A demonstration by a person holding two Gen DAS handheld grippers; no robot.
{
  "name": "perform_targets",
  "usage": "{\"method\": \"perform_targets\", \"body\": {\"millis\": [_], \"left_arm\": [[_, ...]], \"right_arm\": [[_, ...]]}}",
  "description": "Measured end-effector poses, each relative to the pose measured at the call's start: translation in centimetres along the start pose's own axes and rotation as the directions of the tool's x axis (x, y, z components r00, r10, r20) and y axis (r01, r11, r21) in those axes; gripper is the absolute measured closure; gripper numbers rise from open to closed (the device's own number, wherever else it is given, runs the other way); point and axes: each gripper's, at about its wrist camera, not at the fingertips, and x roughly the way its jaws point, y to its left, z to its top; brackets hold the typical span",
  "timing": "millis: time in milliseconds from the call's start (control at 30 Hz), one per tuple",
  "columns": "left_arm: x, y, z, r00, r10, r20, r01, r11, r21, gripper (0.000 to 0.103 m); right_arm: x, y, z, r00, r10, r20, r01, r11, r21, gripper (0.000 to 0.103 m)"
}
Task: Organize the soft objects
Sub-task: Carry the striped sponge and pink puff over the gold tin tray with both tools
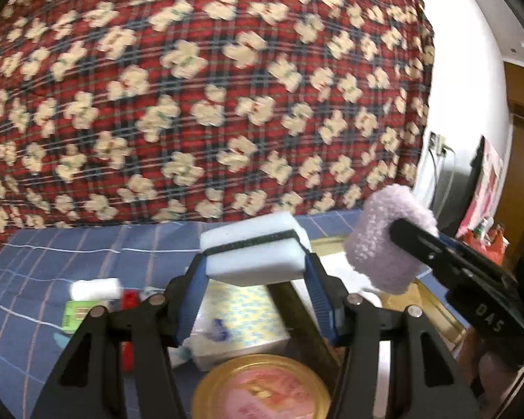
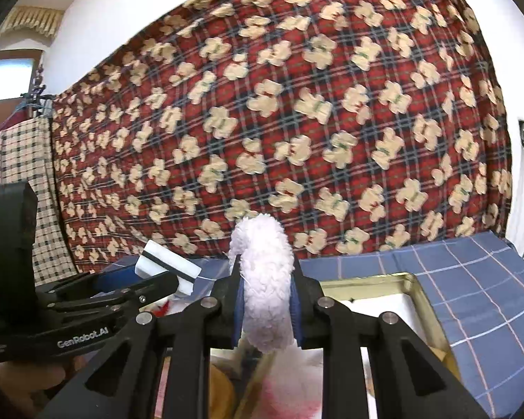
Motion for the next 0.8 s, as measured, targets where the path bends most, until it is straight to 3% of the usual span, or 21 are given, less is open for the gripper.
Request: {"method": "perform_targets", "body": {"millis": [300,800], "left_arm": [[3.7,-4.3,0.3,0.989,-0.098,-0.115,0.105,0.993,0.056,0.047],[8.8,-7.1,0.7,0.962,-0.102,-0.255,0.13,0.987,0.096,0.047]], "right_arm": [[0.2,-4.6,0.1,0.994,-0.086,-0.061,0.089,0.995,0.048,0.079],[2.8,-11.1,0.3,0.956,-0.151,-0.252,0.19,0.972,0.139,0.079]]}}
